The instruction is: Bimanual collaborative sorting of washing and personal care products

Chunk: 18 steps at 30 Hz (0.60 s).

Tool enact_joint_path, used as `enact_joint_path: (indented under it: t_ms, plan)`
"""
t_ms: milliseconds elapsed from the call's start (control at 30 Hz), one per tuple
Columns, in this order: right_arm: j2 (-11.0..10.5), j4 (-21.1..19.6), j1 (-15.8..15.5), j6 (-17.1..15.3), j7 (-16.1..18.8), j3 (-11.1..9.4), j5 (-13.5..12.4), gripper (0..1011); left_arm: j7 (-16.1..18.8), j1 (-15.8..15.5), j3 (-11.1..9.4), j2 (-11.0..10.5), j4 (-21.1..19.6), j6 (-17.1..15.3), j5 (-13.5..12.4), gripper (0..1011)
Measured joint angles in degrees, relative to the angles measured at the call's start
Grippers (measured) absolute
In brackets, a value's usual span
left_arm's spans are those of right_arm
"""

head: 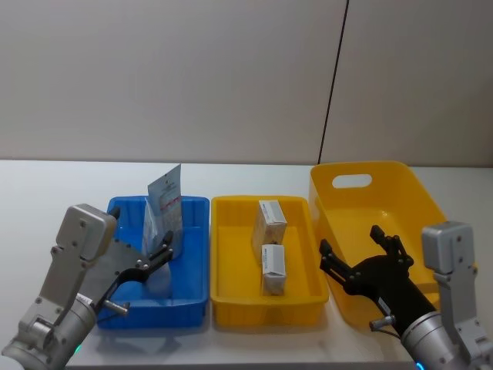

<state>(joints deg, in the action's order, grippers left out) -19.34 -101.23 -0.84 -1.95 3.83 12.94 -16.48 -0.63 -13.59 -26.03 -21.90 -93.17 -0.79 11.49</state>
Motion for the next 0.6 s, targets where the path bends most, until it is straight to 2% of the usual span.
enact_joint_path:
  t_ms: [600]
  plan:
    - [0.0,0.0,0.0,0.0,0.0,0.0,0.0,1003,0.0,0.0,0.0,0.0,0.0,0.0,0.0,1001]
